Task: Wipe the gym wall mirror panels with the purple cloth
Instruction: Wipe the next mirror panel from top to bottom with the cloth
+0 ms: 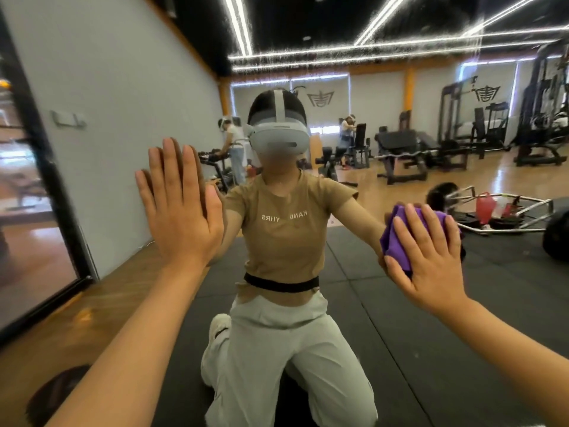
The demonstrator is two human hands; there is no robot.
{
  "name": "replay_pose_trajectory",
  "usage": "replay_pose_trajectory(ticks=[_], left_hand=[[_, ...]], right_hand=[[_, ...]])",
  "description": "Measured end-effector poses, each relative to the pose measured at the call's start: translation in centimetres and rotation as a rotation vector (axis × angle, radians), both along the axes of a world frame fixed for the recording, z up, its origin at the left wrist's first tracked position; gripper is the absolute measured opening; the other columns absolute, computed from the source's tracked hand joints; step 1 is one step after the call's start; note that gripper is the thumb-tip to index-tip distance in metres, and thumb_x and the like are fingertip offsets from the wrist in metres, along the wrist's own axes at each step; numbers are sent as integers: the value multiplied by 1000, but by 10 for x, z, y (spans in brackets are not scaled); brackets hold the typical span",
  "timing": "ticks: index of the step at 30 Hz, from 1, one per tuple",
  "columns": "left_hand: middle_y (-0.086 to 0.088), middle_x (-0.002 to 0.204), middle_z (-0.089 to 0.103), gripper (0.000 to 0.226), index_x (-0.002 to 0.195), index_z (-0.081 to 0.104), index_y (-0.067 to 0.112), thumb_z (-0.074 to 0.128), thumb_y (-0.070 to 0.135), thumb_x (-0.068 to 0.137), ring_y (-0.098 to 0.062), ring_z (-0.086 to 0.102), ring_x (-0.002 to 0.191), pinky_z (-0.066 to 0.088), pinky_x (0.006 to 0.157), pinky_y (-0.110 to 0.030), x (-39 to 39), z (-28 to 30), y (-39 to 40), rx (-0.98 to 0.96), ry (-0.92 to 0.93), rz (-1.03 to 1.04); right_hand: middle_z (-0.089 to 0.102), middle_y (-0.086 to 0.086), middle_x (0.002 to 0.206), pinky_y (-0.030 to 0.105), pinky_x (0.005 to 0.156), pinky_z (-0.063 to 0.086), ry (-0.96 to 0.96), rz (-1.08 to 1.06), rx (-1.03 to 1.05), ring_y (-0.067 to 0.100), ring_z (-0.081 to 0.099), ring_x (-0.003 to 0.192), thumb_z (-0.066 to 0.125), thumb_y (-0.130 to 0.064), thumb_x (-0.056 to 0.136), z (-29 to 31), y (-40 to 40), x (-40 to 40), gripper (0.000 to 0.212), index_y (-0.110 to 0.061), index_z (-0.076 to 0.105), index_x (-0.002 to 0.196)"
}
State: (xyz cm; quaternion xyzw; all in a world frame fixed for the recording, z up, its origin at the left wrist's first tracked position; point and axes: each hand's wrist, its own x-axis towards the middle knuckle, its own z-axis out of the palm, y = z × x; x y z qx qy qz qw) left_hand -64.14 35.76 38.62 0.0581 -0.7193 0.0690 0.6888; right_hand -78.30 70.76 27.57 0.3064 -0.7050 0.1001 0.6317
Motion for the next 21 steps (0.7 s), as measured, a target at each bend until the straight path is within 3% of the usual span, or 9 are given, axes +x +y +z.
replay_pose_trajectory(ticks=[4,7,13,17,21], left_hand=[[-22,164,21,59,159,21,6,31,30,105,-39,16,152,9,124,-57,2,1,-2,-6,-6,-6],[-23,164,22,59,158,22,5,29,31,106,-40,17,152,12,123,-61,1,0,-2,-13,-6,-8],[-22,163,22,60,158,22,5,30,31,105,-40,17,151,13,122,-61,2,1,-3,-20,0,-24],[-22,164,22,60,158,22,4,31,31,105,-40,17,152,12,122,-61,1,1,-3,-21,1,-22],[-22,164,21,60,158,23,4,32,30,104,-39,16,152,10,124,-58,0,1,-2,-25,14,-23]], right_hand=[[15,3,169,52,125,9,48,16,114,30,17,155,39,-49,102,10,9,-2,65,-17,28,158],[28,9,165,50,124,11,121,13,236,31,23,152,35,-49,104,58,16,-2,63,-18,30,158],[21,9,167,40,125,-1,56,18,62,28,15,155,27,-51,104,188,1,1,66,-16,27,160],[25,11,165,43,125,3,39,31,-45,30,18,154,29,-45,106,163,-8,6,63,-12,30,159],[27,12,164,53,122,12,53,14,53,34,22,152,29,-46,105,72,-6,6,62,-12,32,157]])
